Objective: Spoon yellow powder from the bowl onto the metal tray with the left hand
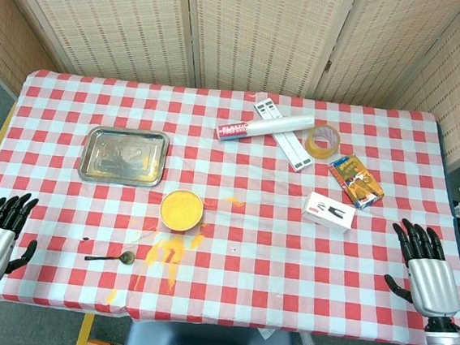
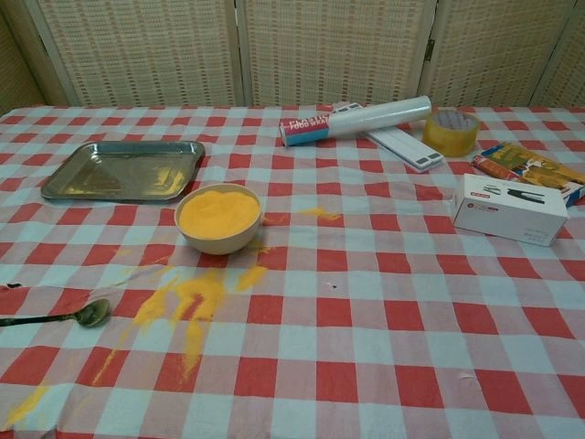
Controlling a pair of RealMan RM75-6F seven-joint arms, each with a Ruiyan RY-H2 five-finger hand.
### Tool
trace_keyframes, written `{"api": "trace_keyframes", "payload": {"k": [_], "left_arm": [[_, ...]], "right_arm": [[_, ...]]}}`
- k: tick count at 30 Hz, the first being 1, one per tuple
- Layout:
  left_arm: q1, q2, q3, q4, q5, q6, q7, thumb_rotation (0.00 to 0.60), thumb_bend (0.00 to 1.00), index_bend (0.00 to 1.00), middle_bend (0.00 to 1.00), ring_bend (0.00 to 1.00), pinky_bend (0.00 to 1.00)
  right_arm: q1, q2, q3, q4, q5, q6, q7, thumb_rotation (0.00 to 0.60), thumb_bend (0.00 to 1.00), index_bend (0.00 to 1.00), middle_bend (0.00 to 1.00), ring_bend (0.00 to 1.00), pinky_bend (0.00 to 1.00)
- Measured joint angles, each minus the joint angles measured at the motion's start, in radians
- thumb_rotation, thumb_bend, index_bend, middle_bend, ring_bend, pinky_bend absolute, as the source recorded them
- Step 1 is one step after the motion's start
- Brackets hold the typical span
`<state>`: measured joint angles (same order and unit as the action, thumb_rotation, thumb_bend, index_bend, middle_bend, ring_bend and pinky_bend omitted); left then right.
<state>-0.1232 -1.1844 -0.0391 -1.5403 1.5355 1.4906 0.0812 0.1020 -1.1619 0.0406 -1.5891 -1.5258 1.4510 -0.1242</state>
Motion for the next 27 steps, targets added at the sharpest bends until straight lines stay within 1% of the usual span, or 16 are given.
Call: {"api": "trace_keyframes", "payload": {"k": [2, 3, 5, 6, 7, 8, 9, 11, 12, 13, 15, 17, 20, 22, 25, 27], "left_arm": [[-0.004, 0.001, 0.003, -0.003, 0.003, -0.007, -0.003, 0.600, 0.45, 0.07, 0.00, 0.00, 0.00], [-0.005, 0.000, 0.005, -0.002, 0.008, -0.009, -0.012, 0.600, 0.45, 0.09, 0.00, 0.00, 0.00], [-0.008, -0.002, 0.012, 0.004, 0.024, -0.009, -0.034, 0.600, 0.45, 0.14, 0.03, 0.00, 0.00], [-0.009, -0.006, 0.019, 0.014, 0.037, -0.010, -0.055, 0.600, 0.45, 0.16, 0.07, 0.00, 0.00], [-0.009, -0.009, 0.024, 0.026, 0.045, -0.011, -0.071, 0.600, 0.45, 0.15, 0.15, 0.03, 0.04], [-0.009, -0.014, 0.028, 0.039, 0.053, -0.010, -0.084, 0.600, 0.45, 0.14, 0.29, 0.15, 0.18], [-0.008, -0.022, 0.030, 0.059, 0.061, -0.003, -0.092, 0.600, 0.45, 0.13, 0.51, 0.36, 0.41], [-0.005, -0.043, 0.028, 0.091, 0.074, 0.022, -0.085, 0.600, 0.45, 0.13, 0.89, 0.81, 0.86], [-0.005, -0.061, 0.029, 0.113, 0.089, 0.043, -0.074, 0.600, 0.45, 0.14, 0.99, 0.95, 0.98], [-0.005, -0.073, 0.032, 0.126, 0.103, 0.056, -0.069, 0.600, 0.45, 0.16, 1.00, 0.99, 1.00], [-0.011, -0.084, 0.046, 0.140, 0.139, 0.064, -0.072, 0.600, 0.46, 0.20, 1.00, 1.00, 1.00], [-0.019, -0.074, 0.064, 0.136, 0.156, 0.038, -0.079, 0.600, 0.46, 0.23, 1.00, 1.00, 1.00], [-0.040, -0.036, 0.096, 0.093, 0.157, -0.056, -0.067, 0.600, 0.46, 0.20, 1.00, 1.00, 1.00], [-0.060, -0.008, 0.115, 0.039, 0.149, -0.142, -0.038, 0.600, 0.46, 0.17, 1.00, 1.00, 1.00], [-0.094, 0.018, 0.132, -0.042, 0.120, -0.264, 0.006, 0.600, 0.46, 0.13, 1.00, 1.00, 1.00], [-0.121, 0.023, 0.138, -0.079, 0.091, -0.333, 0.020, 0.600, 0.46, 0.14, 1.00, 1.00, 1.00]], "right_arm": [[-0.002, 0.000, 0.000, 0.001, 0.000, 0.003, 0.000, 0.600, 0.12, 0.00, 0.00, 0.00, 0.00], [-0.003, 0.000, 0.000, 0.001, 0.001, 0.004, 0.000, 0.600, 0.12, 0.00, 0.00, 0.00, 0.00], [-0.006, 0.003, 0.001, 0.000, 0.004, 0.009, 0.001, 0.600, 0.12, 0.00, 0.00, 0.00, 0.00], [-0.008, 0.003, 0.001, 0.000, 0.005, 0.011, 0.001, 0.600, 0.12, 0.00, 0.00, 0.00, 0.00], [-0.009, 0.004, 0.001, 0.001, 0.005, 0.013, 0.001, 0.600, 0.12, 0.00, 0.00, 0.00, 0.00], [-0.009, 0.004, 0.001, 0.002, 0.005, 0.013, -0.001, 0.600, 0.12, 0.00, 0.00, 0.00, 0.00], [-0.010, 0.003, 0.000, 0.002, 0.005, 0.012, -0.002, 0.600, 0.12, 0.00, 0.00, 0.00, 0.00], [-0.011, 0.004, -0.003, 0.002, 0.005, 0.010, -0.005, 0.600, 0.12, 0.00, 0.00, 0.00, 0.00], [-0.012, 0.004, -0.003, 0.002, 0.005, 0.010, -0.004, 0.600, 0.12, 0.00, 0.00, 0.00, 0.00], [-0.012, 0.005, -0.003, 0.001, 0.005, 0.011, -0.004, 0.600, 0.12, 0.00, 0.00, 0.00, 0.00], [-0.014, 0.007, -0.002, 0.001, 0.005, 0.014, -0.001, 0.600, 0.12, 0.00, 0.00, 0.00, 0.00], [-0.014, 0.009, -0.002, 0.001, 0.006, 0.013, 0.002, 0.600, 0.12, 0.00, 0.00, 0.00, 0.00], [-0.013, 0.008, -0.002, 0.002, 0.006, 0.010, 0.001, 0.600, 0.12, 0.00, 0.00, 0.00, 0.00], [-0.012, 0.007, -0.004, 0.002, 0.004, 0.007, -0.002, 0.600, 0.12, 0.00, 0.00, 0.00, 0.00], [-0.009, 0.006, -0.006, 0.001, 0.002, 0.001, -0.003, 0.600, 0.12, 0.00, 0.00, 0.00, 0.00], [-0.008, 0.006, -0.006, 0.001, 0.003, -0.001, -0.001, 0.600, 0.12, 0.00, 0.00, 0.00, 0.00]]}}
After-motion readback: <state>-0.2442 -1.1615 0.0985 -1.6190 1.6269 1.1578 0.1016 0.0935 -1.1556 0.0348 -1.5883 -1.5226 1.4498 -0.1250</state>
